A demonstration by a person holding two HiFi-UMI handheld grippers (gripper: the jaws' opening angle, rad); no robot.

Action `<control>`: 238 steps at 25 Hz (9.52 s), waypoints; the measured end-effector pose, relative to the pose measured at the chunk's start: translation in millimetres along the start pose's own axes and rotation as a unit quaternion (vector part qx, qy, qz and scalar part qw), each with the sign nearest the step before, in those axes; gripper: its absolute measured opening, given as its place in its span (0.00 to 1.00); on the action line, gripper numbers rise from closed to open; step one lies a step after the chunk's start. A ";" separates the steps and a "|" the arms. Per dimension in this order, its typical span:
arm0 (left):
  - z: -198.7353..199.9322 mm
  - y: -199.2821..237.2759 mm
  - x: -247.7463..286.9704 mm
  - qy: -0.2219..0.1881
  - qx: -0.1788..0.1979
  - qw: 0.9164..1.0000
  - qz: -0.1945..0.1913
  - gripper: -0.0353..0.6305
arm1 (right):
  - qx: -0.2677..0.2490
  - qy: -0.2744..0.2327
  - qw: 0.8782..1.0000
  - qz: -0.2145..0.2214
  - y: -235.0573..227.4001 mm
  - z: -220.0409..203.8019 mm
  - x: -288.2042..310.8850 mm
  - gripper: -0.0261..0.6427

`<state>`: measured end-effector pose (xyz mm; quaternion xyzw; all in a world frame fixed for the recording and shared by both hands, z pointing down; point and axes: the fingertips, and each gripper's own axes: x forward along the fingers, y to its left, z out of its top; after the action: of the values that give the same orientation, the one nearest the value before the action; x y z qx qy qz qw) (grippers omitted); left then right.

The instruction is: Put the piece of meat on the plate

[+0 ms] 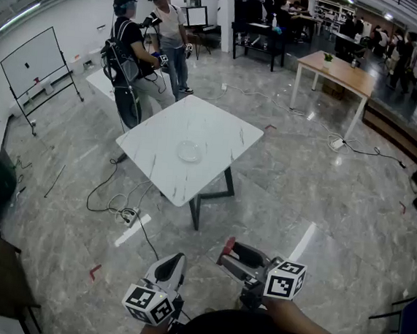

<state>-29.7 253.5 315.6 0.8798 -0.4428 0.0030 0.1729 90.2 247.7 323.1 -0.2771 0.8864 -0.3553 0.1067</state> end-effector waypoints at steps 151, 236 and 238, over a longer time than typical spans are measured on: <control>64.7 256.7 279.6 0.052 -0.006 0.998 -0.033 0.05 | -0.038 0.053 0.994 -0.082 -242.6 138.7 283.6 0.47; 28.0 409.0 391.6 0.111 -0.098 0.981 0.125 0.05 | -0.304 0.385 0.839 -0.236 -545.6 95.0 526.3 0.47; 26.7 407.6 390.3 0.113 -0.099 0.980 0.127 0.05 | -0.302 0.383 0.841 -0.235 -545.0 94.9 526.6 0.47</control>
<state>-114.5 -281.8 475.3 0.7889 -0.5266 0.0803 0.3064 -80.7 -428.8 633.7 -0.3375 0.8282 -0.1618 -0.4171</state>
